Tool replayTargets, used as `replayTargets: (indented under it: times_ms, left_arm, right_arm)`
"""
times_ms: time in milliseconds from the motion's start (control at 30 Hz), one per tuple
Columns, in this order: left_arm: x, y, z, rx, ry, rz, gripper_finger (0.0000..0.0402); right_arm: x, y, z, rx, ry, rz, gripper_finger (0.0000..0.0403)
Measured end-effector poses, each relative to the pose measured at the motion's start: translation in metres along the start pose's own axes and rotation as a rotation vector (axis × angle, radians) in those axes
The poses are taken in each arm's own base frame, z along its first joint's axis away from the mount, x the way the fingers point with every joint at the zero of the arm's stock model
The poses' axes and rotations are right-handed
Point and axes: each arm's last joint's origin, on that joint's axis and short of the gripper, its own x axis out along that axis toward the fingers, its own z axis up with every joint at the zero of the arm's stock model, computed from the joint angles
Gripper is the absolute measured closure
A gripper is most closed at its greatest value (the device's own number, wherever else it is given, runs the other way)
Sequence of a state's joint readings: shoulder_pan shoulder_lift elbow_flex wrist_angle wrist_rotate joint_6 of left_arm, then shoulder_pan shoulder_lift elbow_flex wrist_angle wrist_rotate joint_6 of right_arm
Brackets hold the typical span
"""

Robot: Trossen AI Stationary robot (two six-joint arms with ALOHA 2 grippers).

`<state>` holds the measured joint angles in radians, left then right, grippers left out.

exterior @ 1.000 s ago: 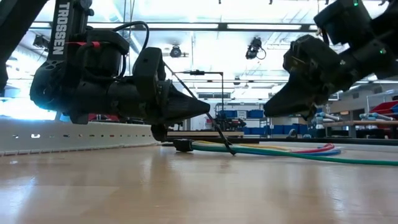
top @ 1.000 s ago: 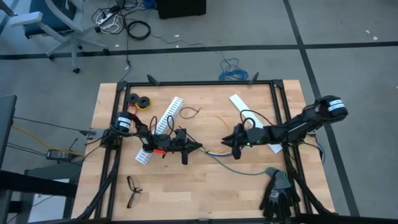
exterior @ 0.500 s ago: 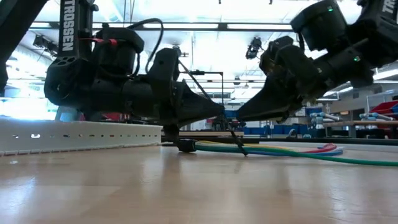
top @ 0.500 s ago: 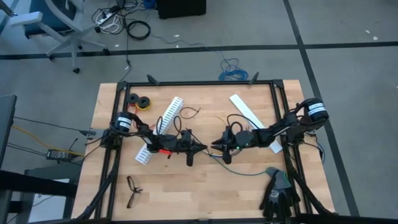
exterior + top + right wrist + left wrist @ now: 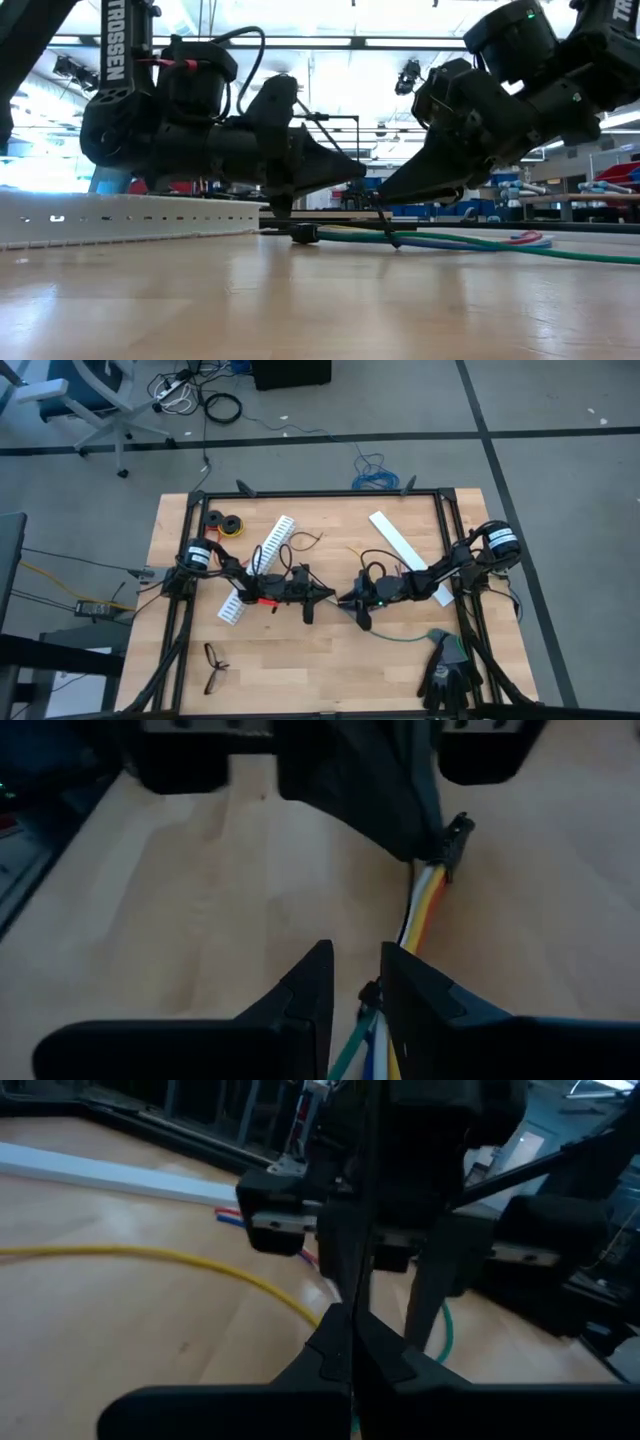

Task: Ziptie cables
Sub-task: Wrap the cable wires with the black zip tie

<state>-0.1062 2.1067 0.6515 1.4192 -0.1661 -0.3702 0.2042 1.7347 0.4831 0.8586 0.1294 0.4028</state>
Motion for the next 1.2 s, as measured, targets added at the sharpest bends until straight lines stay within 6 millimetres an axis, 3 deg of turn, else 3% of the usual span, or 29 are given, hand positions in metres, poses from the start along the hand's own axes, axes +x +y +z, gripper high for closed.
replayTargets:
  times_ms: [267, 867, 1200]
  left_arm:
    - [0.011, -0.002, 0.002, 0.027, 0.022, -0.001, 0.0401]
    - [0.007, -0.001, 0.001, 0.026, 0.033, 0.004, 0.0401]
    - [0.007, -0.001, 0.002, 0.025, 0.024, 0.005, 0.0401]
  right_arm:
    - [0.002, -0.008, -0.002, 0.027, 0.005, -0.068, 0.033]
    - [-0.001, -0.009, -0.002, 0.151, 0.045, -0.074, 0.033]
    - [0.002, -0.009, 0.004, 0.12, 0.02, -0.104, 0.0343]
